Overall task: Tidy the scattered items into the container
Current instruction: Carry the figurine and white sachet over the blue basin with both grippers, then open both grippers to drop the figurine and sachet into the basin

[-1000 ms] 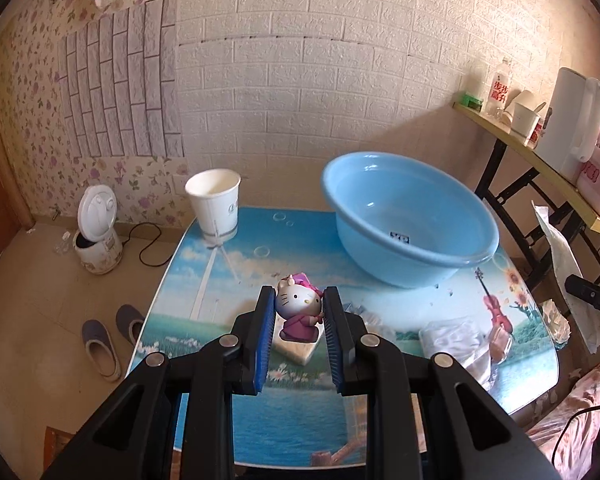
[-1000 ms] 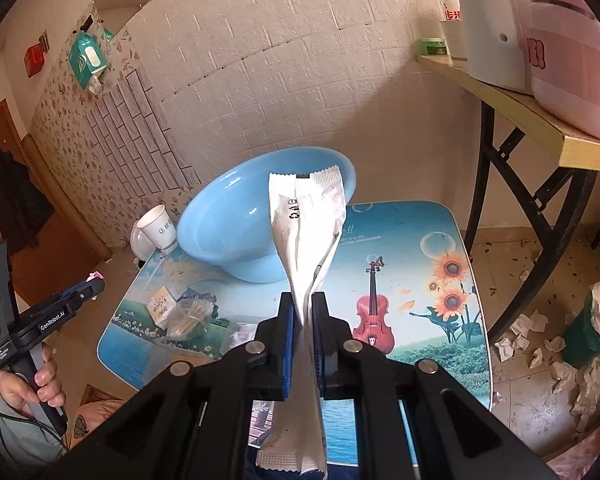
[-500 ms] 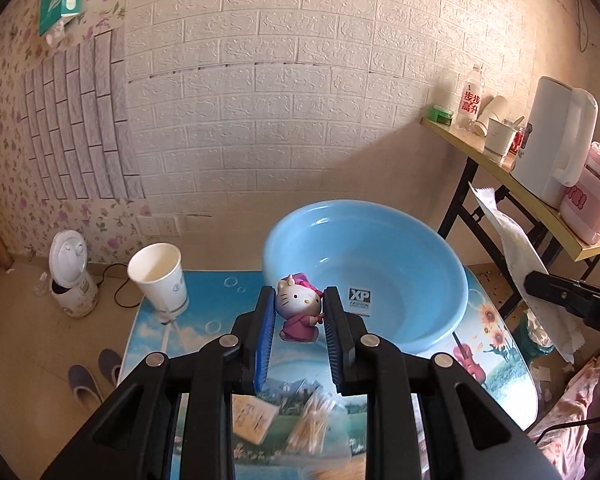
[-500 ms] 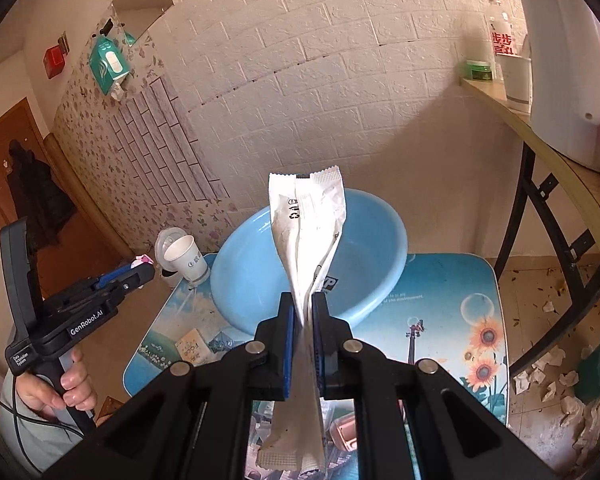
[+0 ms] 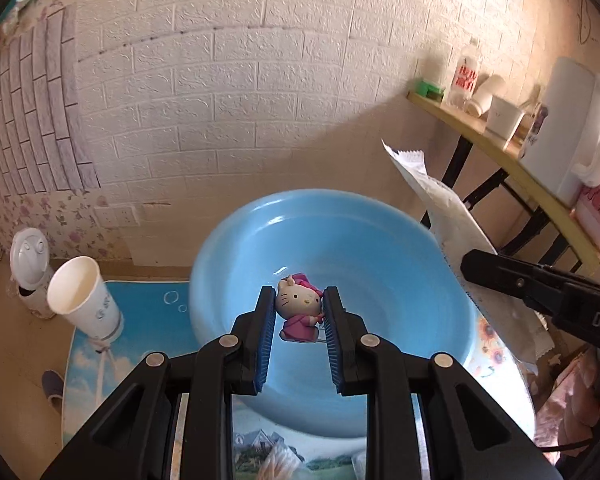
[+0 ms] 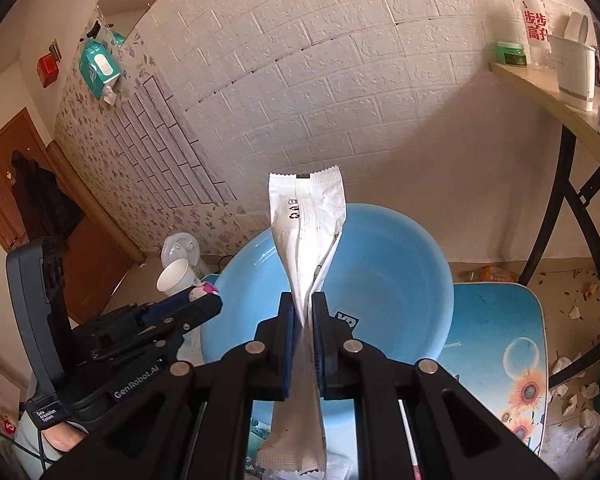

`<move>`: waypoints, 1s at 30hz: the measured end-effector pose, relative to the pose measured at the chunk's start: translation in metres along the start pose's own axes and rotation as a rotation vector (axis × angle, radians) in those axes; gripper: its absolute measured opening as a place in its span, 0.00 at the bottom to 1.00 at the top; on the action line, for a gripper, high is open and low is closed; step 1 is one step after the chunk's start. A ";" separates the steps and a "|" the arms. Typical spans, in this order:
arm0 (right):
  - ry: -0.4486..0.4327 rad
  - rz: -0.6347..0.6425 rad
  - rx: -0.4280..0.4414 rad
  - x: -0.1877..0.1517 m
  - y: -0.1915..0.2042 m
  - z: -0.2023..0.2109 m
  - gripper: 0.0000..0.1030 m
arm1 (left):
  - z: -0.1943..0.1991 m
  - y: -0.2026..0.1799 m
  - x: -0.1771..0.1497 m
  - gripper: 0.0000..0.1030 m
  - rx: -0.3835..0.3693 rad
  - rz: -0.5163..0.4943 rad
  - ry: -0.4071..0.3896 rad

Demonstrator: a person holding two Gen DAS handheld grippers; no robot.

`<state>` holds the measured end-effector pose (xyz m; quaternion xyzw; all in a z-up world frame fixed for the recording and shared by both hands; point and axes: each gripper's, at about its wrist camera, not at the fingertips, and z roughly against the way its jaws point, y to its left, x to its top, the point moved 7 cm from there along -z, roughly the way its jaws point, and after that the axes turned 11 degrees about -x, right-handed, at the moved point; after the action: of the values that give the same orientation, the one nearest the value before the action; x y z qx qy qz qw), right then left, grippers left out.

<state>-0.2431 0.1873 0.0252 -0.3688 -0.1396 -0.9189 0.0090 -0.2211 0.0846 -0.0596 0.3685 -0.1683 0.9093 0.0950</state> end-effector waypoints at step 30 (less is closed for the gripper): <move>0.170 0.002 -0.026 -0.014 0.008 -0.107 0.09 | -0.045 0.005 -0.010 0.26 0.110 -0.171 0.136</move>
<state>-0.3043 0.1500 -0.0559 -0.2897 -0.1259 -0.9486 0.0171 -0.2438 0.0967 -0.0983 0.3237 -0.0794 0.9286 0.1630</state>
